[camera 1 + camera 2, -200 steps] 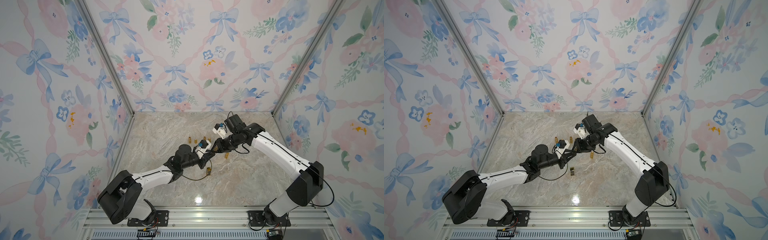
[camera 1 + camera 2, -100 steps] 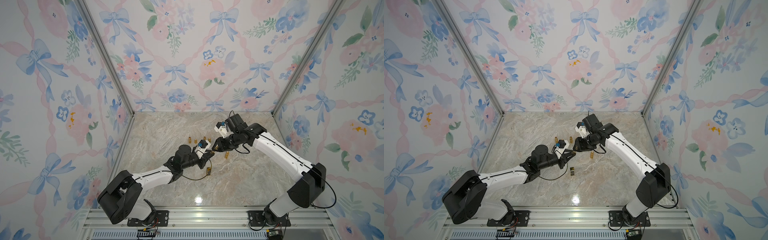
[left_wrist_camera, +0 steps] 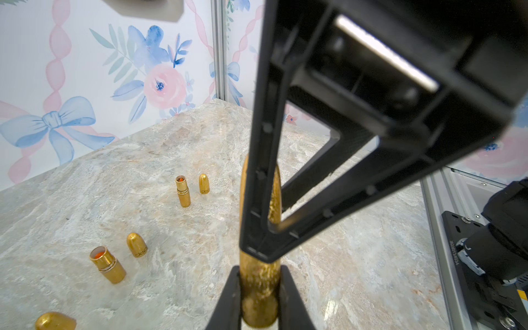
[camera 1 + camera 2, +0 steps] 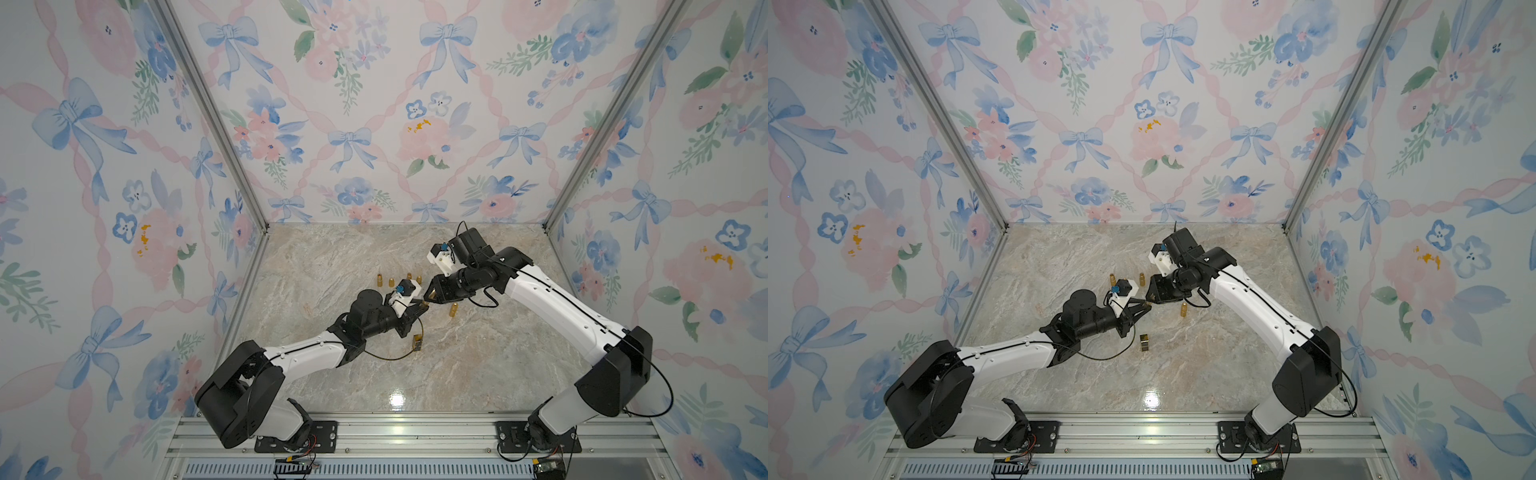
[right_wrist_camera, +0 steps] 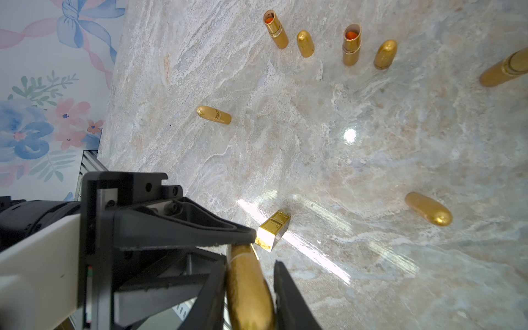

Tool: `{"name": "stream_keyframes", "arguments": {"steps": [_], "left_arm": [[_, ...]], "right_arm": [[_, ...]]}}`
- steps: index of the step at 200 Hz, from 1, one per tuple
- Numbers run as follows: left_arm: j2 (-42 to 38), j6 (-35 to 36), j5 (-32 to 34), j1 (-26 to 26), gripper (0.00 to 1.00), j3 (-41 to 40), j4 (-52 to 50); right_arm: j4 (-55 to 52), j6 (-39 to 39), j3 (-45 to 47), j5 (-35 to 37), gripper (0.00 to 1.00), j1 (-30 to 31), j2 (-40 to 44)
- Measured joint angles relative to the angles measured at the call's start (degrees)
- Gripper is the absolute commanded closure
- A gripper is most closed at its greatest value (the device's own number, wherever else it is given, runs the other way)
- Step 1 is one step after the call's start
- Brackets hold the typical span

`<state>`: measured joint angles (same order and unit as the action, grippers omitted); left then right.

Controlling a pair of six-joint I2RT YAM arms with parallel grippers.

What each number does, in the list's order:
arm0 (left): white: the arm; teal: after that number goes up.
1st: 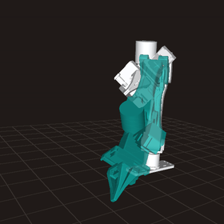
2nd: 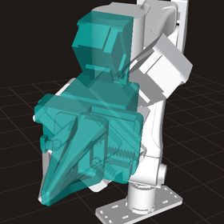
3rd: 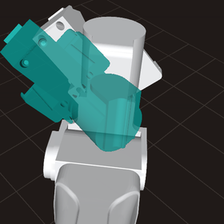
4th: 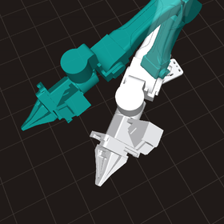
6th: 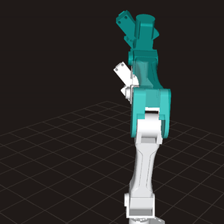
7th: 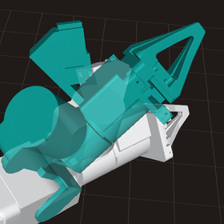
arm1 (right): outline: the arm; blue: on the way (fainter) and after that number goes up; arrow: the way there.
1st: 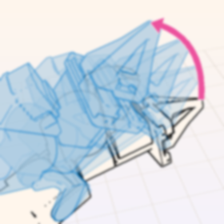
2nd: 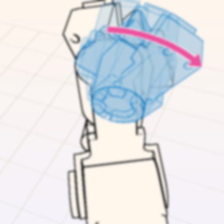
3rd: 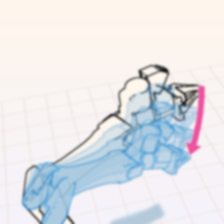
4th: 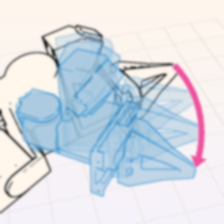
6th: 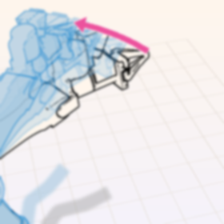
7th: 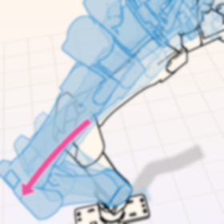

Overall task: Open the lipstick cap
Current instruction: Open the cover of the lipstick.

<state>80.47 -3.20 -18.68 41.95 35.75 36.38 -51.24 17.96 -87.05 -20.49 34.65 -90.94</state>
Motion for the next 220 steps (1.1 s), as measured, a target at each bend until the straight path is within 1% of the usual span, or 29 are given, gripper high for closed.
{"name": "stream_keyframes", "arguments": {"steps": [36, 73, 155, 190, 220], "left_arm": [[0.0, 0.0, 0.24, 0.0, 1.0, 0.0, 0.15], [0.0, 0.0, 0.42, 0.0, 1.0, 0.0, 0.7], [-0.2, 0.0, 0.85, 0.39, 1.0, -0.68, 3.54], [-0.81, 0.22, 0.9, 0.61, 1.0, -1.2, 4.31], [-0.83, 0.66, 2.4, 0.52, 1.0, -1.88, -1.42]], "right_arm": [[0.59, 0.17, 0.0, -0.09, 0.79, 0.0, 0.5], [0.94, 0.63, 0.0, -0.22, 0.82, 0.0, 0.92], [0.72, 0.61, 0.02, -1.18, 0.82, -1.05, 2.47], [0.35, 0.66, 0.02, -2.99, 0.82, -1.9, 2.99], [0.5, 0.68, 0.02, -2.08, 0.82, -4.92, 4.83]]}}
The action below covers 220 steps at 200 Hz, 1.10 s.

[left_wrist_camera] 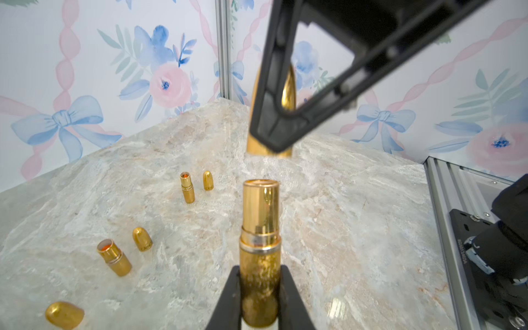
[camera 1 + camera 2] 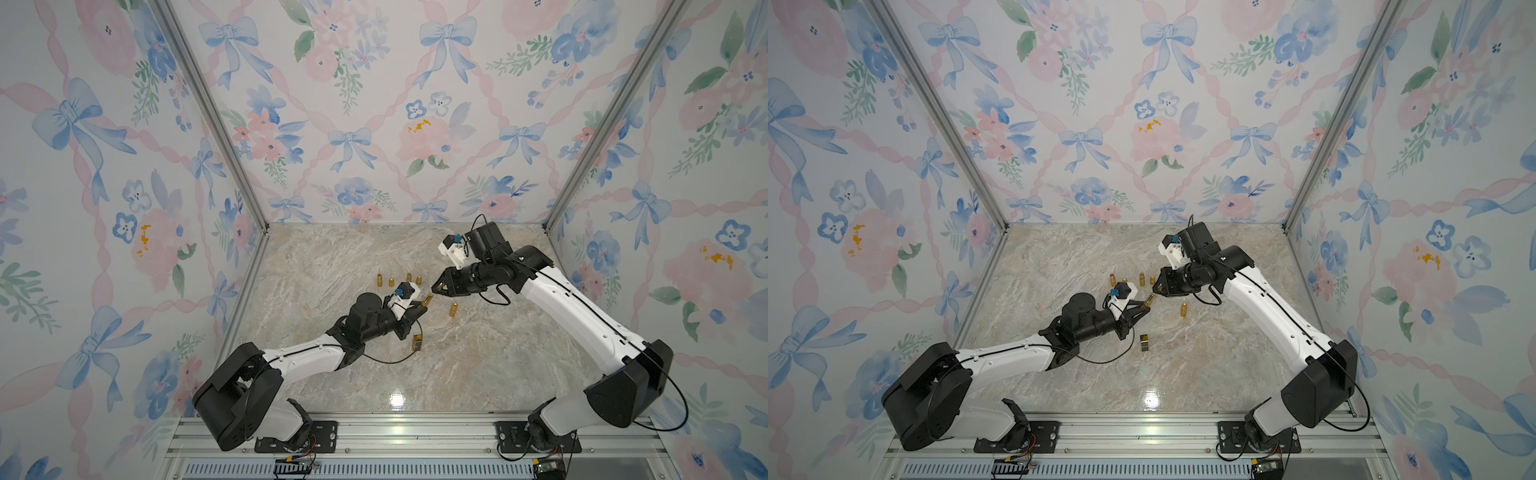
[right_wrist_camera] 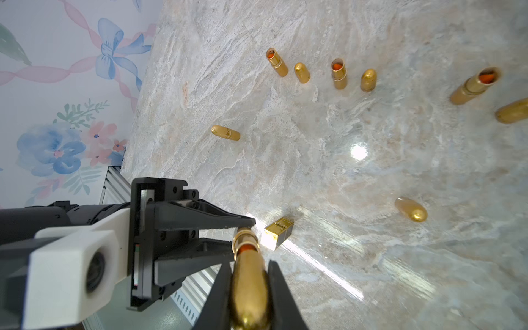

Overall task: Open the lipstick cap
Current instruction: Open the cover of the lipstick, then place the cover at the center of the board.

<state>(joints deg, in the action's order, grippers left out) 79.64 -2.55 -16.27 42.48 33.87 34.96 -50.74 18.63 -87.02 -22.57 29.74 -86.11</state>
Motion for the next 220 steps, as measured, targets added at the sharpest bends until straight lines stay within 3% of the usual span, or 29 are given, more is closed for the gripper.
{"name": "stream_keyframes", "arguments": {"steps": [45, 78, 141, 220], "left_arm": [[0.04, 0.02, 0.63, -0.11, 1.0, 0.04, -3.8], [0.04, -0.09, 1.2, -0.11, 1.0, 0.44, -4.31], [0.04, -2.19, 2.82, -0.09, 1.0, 1.42, -3.72], [1.55, -3.72, 3.5, -0.09, 1.0, 2.4, -0.68]], "right_arm": [[2.73, 0.52, 4.22, 2.62, 0.81, -4.33, 2.71], [6.01, 1.49, 11.1, 9.4, 0.81, -8.39, 1.11], [15.1, 3.08, 15.74, 18.88, 0.81, -10.6, -10.32], [20.98, 3.45, 14.69, 24.5, 0.81, -10.95, -22.18]]}}
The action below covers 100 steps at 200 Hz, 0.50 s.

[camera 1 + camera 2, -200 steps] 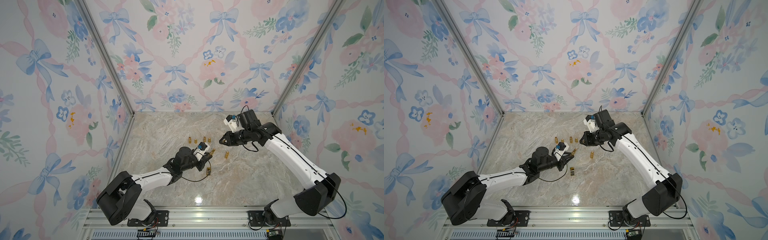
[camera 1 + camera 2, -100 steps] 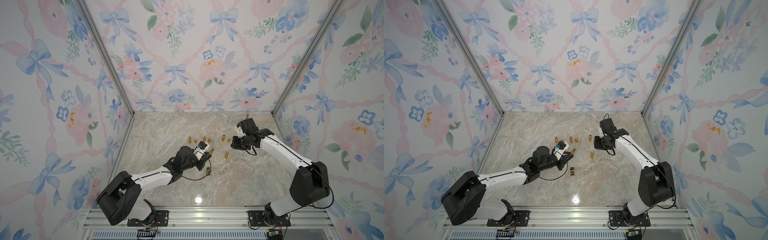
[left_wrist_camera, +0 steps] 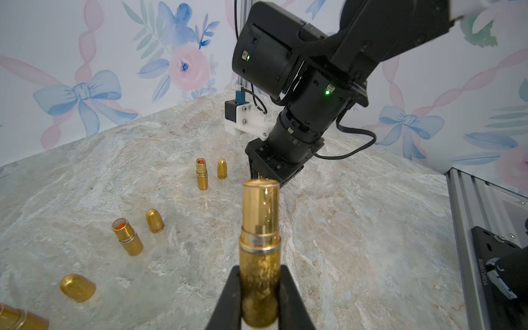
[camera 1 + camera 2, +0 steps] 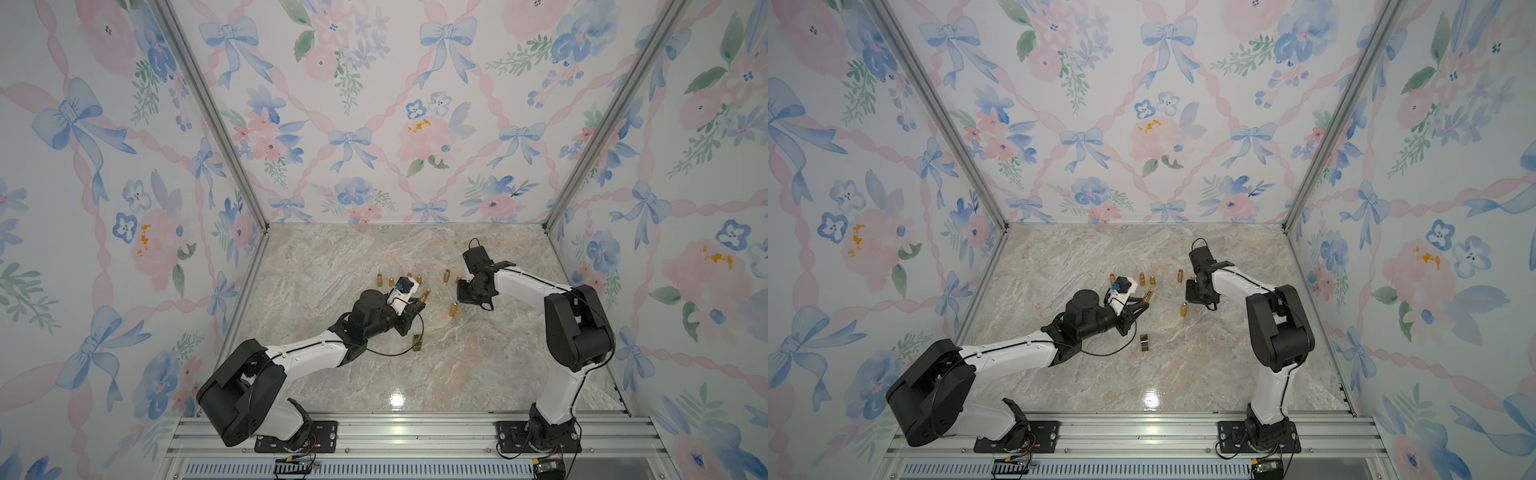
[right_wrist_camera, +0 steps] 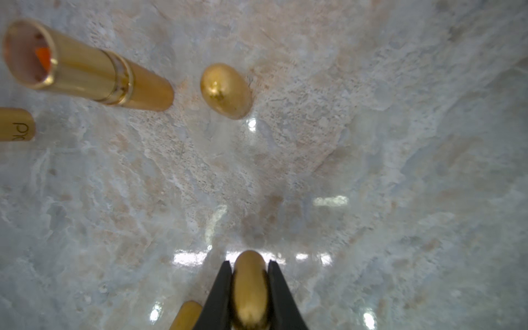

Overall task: Open the lipstick cap
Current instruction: Place the cover at the center of the board.

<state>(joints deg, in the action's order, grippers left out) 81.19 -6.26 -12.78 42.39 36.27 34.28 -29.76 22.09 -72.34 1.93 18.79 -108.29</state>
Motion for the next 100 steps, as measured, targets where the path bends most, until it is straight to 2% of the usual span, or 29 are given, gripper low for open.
{"name": "stream_keyframes", "arguments": {"steps": [60, 100], "left_arm": [[0.02, 0.0, 0.39, 0.0, 1.0, 0.04, 0.39], [0.02, 0.0, 0.42, 0.0, 1.0, 0.07, 0.39]], "right_arm": [[2.01, -0.11, -1.29, 2.49, 0.81, 0.13, -2.99], [2.6, -0.24, -1.88, 3.13, 0.77, 0.5, -3.5]]}}
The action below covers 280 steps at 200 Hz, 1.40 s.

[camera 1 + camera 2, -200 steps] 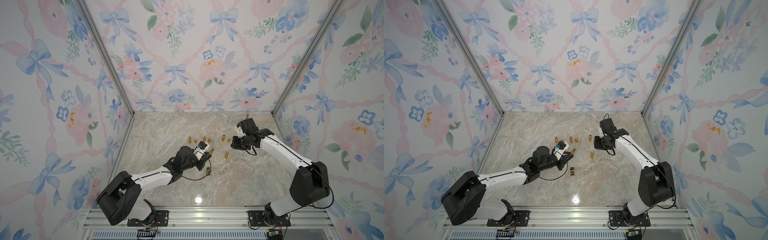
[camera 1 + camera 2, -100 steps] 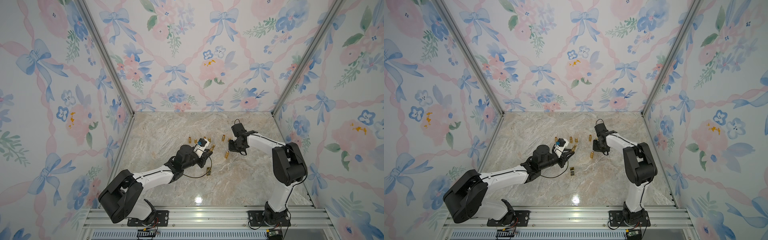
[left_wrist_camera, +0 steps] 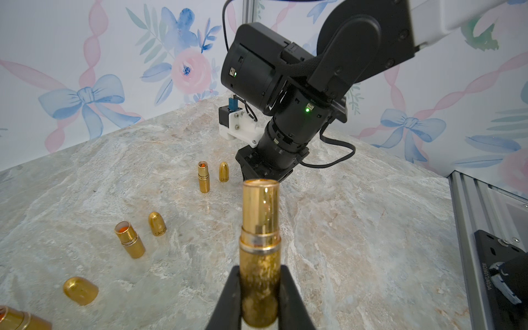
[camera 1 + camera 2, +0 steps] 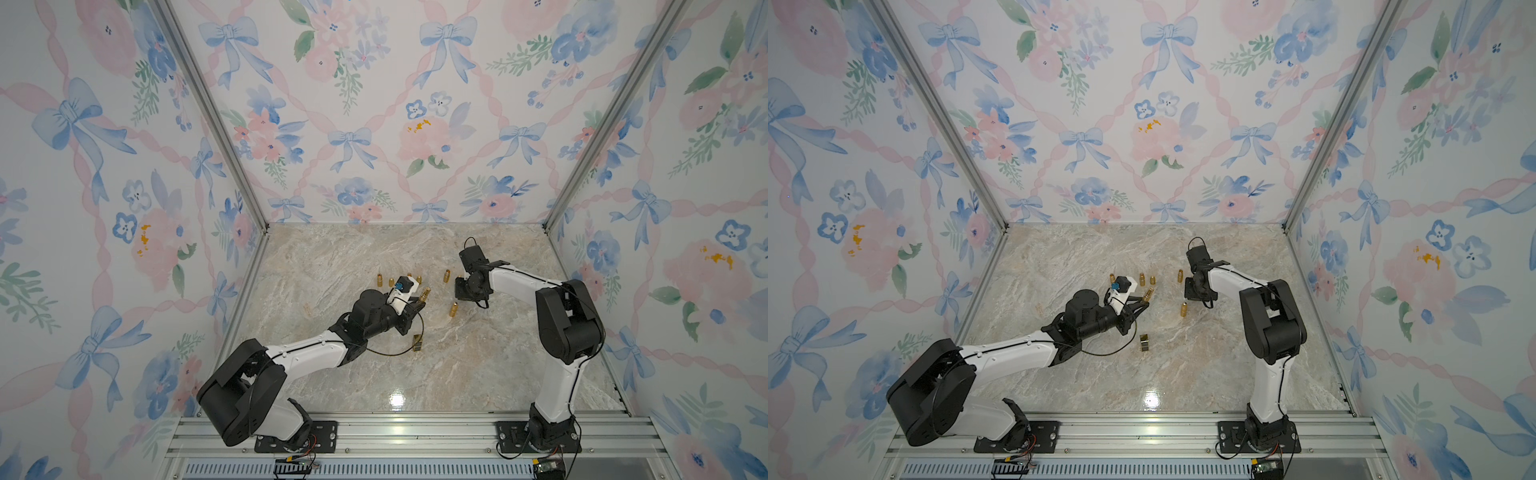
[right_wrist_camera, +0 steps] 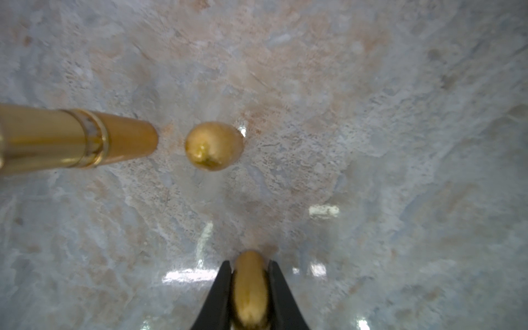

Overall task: Open the lipstick cap
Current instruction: Place the cover at the center of the board, then place the lipstick at the center of the board.

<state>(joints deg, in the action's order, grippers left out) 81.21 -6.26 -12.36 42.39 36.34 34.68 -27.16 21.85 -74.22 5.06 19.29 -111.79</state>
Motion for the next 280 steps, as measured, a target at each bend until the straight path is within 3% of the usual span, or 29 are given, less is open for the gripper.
{"name": "stream_keyframes", "arguments": {"steps": [108, 165, 227, 280], "left_arm": [[0.0, 0.02, 0.0, 0.0, 1.0, 0.0, 0.0], [0.13, 0.04, -0.13, 0.0, 1.0, 0.07, 0.0], [2.97, 0.28, -1.42, 0.0, 1.0, 4.13, 0.02], [4.13, 0.31, -2.54, 0.46, 1.0, 6.69, 0.92]], "right_arm": [[-1.4, -0.44, -1.88, 0.35, 0.58, 1.4, 0.52], [-7.41, -0.37, -1.77, 0.28, 0.5, 1.44, 12.13], [-17.05, -0.17, -4.0, -11.21, 0.42, 3.28, 27.69], [-18.1, 3.43, -4.72, -23.65, 0.4, 8.63, 31.15]]}}
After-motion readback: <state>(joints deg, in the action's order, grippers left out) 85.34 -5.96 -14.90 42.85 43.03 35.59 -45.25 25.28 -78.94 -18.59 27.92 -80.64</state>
